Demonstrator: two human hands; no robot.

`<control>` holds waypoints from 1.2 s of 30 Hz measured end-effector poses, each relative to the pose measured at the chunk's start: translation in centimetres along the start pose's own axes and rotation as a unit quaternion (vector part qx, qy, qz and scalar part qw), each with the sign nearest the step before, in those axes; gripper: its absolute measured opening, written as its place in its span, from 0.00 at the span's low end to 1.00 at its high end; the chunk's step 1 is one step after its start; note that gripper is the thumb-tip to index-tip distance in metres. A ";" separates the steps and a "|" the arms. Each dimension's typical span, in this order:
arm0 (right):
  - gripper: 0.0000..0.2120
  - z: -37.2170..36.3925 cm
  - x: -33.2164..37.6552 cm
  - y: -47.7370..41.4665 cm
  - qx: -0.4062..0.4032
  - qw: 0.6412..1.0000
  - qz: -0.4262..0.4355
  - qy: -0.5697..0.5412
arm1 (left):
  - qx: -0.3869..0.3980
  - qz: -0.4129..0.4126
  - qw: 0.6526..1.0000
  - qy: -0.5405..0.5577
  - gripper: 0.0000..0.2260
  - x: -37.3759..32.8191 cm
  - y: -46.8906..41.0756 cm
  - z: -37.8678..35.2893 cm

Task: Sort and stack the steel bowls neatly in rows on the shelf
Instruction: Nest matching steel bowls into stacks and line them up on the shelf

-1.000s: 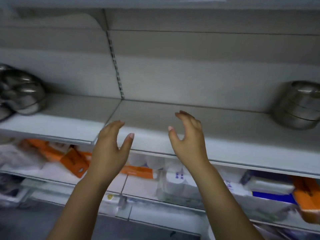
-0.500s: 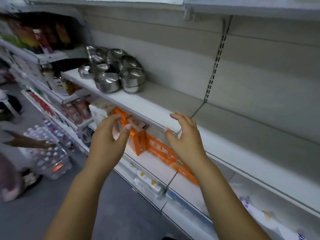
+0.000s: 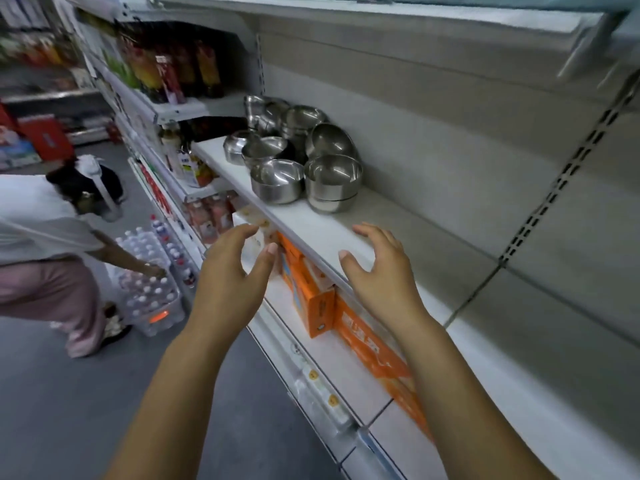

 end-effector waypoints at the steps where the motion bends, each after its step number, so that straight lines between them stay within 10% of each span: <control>1: 0.20 -0.4 -0.3 -0.9 0.004 1.000 -0.005 -0.001 | -0.003 0.002 1.000 -0.001 0.21 0.3 -0.5 -0.3; 36: 0.11 -26.4 9.7 -25.9 -0.089 0.993 -0.049 0.056 | 0.135 -0.101 0.985 0.032 0.22 22.0 -38.3 4.5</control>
Point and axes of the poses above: each hand's wrist, its own y-axis away from the middle knuckle, its own z-axis out of the back of the hand, x = y × z, the point moved 9 cm from there along -y, towards the middle knuckle, and after that the axes turned 2 degrees about -y, right-handed, at the moved point
